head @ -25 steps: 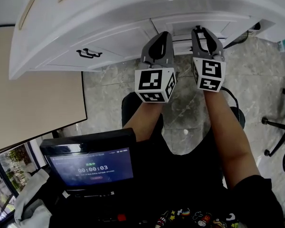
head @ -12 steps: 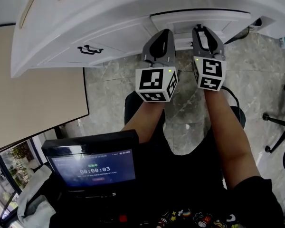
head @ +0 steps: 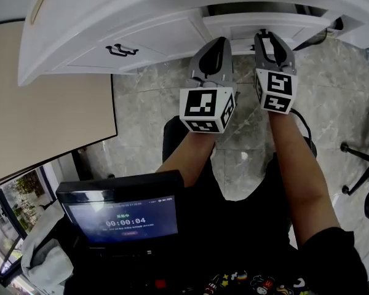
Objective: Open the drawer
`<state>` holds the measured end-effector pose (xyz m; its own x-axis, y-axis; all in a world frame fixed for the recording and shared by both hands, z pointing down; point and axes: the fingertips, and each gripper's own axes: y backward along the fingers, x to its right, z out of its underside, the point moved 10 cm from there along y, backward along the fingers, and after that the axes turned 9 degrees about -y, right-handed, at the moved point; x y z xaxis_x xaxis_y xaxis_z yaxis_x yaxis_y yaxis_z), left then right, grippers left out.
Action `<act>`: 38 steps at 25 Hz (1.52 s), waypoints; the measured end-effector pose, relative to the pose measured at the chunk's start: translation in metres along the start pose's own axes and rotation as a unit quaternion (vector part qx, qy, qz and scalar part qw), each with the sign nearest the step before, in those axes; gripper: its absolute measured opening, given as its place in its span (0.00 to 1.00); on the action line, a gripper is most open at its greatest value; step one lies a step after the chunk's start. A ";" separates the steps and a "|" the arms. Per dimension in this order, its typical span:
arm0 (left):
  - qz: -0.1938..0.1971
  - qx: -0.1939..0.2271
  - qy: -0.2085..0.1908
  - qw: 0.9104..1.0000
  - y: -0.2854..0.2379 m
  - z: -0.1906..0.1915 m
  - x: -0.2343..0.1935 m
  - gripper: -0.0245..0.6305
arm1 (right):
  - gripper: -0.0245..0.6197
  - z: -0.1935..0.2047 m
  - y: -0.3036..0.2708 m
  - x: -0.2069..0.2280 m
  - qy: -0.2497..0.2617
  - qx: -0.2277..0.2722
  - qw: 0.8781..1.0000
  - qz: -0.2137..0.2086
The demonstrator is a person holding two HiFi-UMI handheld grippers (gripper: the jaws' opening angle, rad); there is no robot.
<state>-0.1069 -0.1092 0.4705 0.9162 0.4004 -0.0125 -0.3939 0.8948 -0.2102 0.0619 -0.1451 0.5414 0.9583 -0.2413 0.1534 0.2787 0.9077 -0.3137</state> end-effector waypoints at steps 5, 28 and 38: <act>0.001 -0.004 -0.001 1.000 0.014 -0.003 0.011 0.04 | 0.26 0.003 0.017 -0.002 -0.001 -0.007 1.000 -0.001; 0.002 -0.020 0.001 1.000 0.068 -0.008 0.056 0.04 | 0.26 0.019 0.084 -0.009 -0.012 -0.044 0.999 -0.007; 0.005 -0.024 0.006 1.000 0.086 -0.002 0.063 0.04 | 0.26 0.023 0.090 -0.011 -0.015 -0.044 0.999 -0.002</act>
<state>-0.0833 -0.0075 0.4499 0.9129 0.4074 -0.0262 -0.3999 0.8797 -0.2574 0.0746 -0.0533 0.5328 0.9554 -0.2322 0.1827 0.2875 0.8730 -0.3939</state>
